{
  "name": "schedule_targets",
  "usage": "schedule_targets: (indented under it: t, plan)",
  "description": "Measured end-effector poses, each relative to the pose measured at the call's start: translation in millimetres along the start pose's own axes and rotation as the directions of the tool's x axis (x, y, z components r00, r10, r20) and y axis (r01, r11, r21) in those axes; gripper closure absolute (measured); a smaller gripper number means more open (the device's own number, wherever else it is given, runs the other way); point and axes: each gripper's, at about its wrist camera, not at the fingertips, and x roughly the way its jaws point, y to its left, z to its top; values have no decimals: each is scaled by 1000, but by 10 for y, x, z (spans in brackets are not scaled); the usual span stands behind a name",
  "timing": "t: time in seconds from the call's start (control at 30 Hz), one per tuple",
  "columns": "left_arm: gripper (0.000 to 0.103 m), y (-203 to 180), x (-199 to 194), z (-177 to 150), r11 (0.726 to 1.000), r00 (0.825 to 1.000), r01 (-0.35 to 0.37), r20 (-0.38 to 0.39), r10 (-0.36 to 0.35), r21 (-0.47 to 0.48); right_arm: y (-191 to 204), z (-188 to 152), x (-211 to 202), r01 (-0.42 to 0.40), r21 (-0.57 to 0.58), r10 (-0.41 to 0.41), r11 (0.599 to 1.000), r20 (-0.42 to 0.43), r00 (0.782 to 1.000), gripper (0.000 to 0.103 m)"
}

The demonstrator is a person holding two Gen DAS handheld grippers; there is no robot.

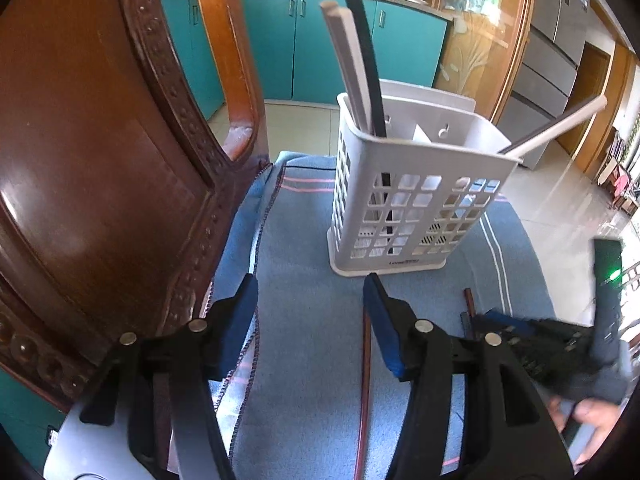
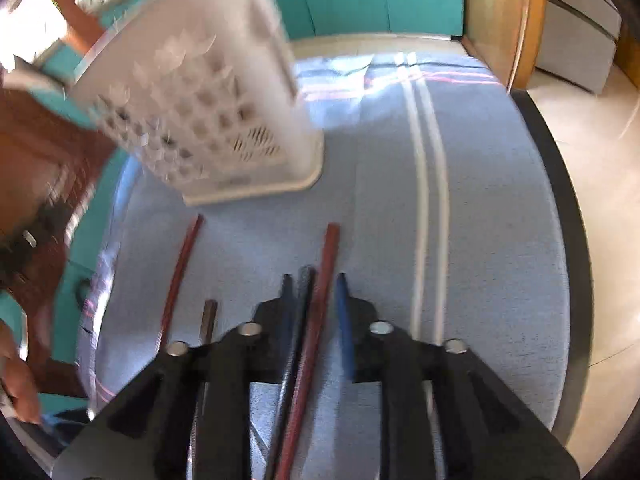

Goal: Organize utensils
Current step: 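Move both open tools back down toward the red-brown chopsticks, then position the right tool over a red-brown chopstick while the left tool hovers open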

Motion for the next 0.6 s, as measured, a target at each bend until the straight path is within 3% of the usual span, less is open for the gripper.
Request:
schedule_targets:
  t: [0.1, 0.23, 0.3, 0.4, 0.6]
  plan:
    - [46, -60, 44, -9, 1000, 1000, -9, -12, 9, 13, -26, 40, -31, 33, 2, -33, 999, 48, 998, 73]
    - [43, -128, 88, -47, 999, 1000, -13, -21, 14, 37, 79, 103, 156, 46, -25, -45, 999, 30, 999, 73]
    - [42, -178, 107, -62, 999, 1000, -14, -27, 15, 52, 110, 215, 320, 128, -80, -126, 989, 28, 992, 75]
    - [40, -203, 117, -99, 997, 999, -15, -40, 17, 70, 162, 156, 295, 201, -106, -199, 974, 28, 980, 86]
    - [39, -254, 262, -188, 996, 995, -23, -99, 32, 91, 12, 35, 200, 178, -67, -176, 982, 29, 984, 89]
